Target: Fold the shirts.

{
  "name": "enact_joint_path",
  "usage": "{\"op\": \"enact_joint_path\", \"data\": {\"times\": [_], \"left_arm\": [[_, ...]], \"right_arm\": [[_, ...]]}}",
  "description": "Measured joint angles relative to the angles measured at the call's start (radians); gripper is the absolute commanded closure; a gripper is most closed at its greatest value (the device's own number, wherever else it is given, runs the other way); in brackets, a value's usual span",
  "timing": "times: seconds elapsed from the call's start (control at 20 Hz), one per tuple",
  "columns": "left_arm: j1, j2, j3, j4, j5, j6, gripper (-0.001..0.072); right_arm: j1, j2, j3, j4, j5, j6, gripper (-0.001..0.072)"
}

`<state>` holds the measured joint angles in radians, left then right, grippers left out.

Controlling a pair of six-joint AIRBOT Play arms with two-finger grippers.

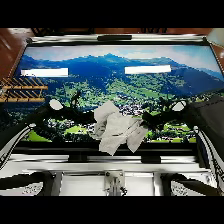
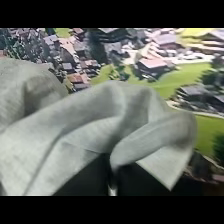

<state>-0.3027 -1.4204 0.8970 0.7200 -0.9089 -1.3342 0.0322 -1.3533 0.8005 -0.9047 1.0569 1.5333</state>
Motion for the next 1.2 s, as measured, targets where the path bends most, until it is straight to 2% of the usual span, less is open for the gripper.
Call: {"op": "enact_joint_path", "data": {"times": [0.15, 0.25, 0.5, 0.75, 1.0, 1.2], "left_arm": [[0.024, 0.06, 0.052, 0.037, -0.007, 0.008, 0.0682], [0.06, 0.132, 0.128, 0.055, -0.008, 0.014, 0.0682], [0.217, 0.383, 0.479, 0.095, -0.048, 0.022, 0.0682], [0.395, 0.607, 0.8, 0.194, -0.105, 0.012, 0.068], [0.462, 0.743, 0.892, 0.232, -0.158, -0.043, 0.068], [0.474, 0.756, 0.882, 0.265, -0.305, -0.058, 0.0679]], "right_arm": [[0.016, 0.022, 0.061, -0.019, 0.01, -0.023, 0.0645], [-0.002, 0.095, 0.152, -0.107, 0.07, -0.032, 0.0645], [-0.081, 0.394, 0.481, -0.307, 0.152, -0.018, 0.0646], [-0.107, 0.674, 0.705, -0.366, 0.13, 0.016, 0.0645], [-0.112, 0.83, 0.758, -0.361, 0.127, 0.05, 0.0645], [-0.114, 0.835, 0.757, -0.395, 0.255, 0.061, 0.0645]]}}
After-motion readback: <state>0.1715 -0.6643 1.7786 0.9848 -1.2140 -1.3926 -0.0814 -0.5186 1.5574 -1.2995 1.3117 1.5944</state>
